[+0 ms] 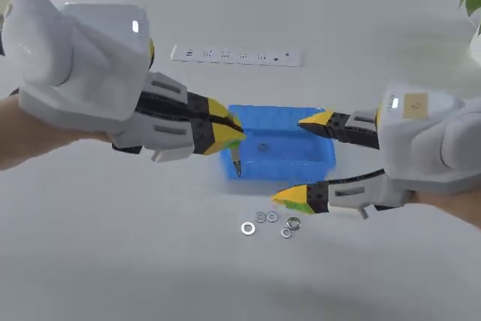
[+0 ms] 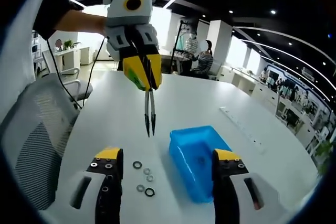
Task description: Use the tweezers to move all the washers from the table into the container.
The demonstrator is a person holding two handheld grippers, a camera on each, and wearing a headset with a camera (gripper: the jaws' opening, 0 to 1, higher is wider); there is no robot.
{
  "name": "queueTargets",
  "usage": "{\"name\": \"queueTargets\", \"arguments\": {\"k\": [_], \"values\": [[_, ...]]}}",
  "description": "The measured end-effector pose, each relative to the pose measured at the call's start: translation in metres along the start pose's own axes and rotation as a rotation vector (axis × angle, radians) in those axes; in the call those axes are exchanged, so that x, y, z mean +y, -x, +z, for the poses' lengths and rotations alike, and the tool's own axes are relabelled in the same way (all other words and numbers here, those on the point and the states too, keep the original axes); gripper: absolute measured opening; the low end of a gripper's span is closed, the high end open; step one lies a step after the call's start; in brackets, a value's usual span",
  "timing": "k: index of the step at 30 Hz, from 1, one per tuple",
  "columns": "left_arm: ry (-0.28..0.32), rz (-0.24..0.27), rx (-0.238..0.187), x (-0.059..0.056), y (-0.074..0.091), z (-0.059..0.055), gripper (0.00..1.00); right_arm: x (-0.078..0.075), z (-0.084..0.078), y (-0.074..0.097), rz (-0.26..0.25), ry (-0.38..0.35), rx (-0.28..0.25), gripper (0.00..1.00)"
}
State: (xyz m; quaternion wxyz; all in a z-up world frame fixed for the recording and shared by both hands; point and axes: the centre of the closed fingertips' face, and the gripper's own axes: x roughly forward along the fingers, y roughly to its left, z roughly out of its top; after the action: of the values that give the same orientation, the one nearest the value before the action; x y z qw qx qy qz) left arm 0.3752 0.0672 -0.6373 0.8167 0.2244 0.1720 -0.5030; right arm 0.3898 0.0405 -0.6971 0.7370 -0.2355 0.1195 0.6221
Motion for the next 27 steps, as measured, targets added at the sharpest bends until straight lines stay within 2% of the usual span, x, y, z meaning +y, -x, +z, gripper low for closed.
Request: {"name": "queueTargets", "arguments": {"k": [2,5,7,13,19,23,27], "values": [[0.009,-0.002,0.002,-0.007,0.0,-0.001,0.07,0.008,-0.004,0.002,0.009,-0.013,0.006,0.74],[0.016,-0.003,0.009,-0.013,0.0,-0.007,0.07,0.021,-0.012,0.003,0.022,-0.16,-0.003,0.77],[0.026,-0.008,0.011,-0.017,-0.002,-0.012,0.07,0.028,-0.019,0.003,0.041,-0.21,0.01,0.84],[0.047,-0.03,0.032,-0.028,-0.009,-0.029,0.07,0.042,-0.031,0.005,0.082,-0.302,0.012,0.95],[0.061,-0.056,0.009,-0.034,-0.02,-0.034,0.07,0.052,-0.036,0.006,0.103,-0.336,0.008,0.96],[0.056,-0.078,0.025,-0.037,-0.028,-0.042,0.07,0.059,-0.036,0.005,0.118,-0.344,0.002,0.96],[0.057,-0.076,0.037,-0.037,-0.033,-0.047,0.07,0.062,-0.037,0.004,0.127,-0.342,0.004,0.95]]}}
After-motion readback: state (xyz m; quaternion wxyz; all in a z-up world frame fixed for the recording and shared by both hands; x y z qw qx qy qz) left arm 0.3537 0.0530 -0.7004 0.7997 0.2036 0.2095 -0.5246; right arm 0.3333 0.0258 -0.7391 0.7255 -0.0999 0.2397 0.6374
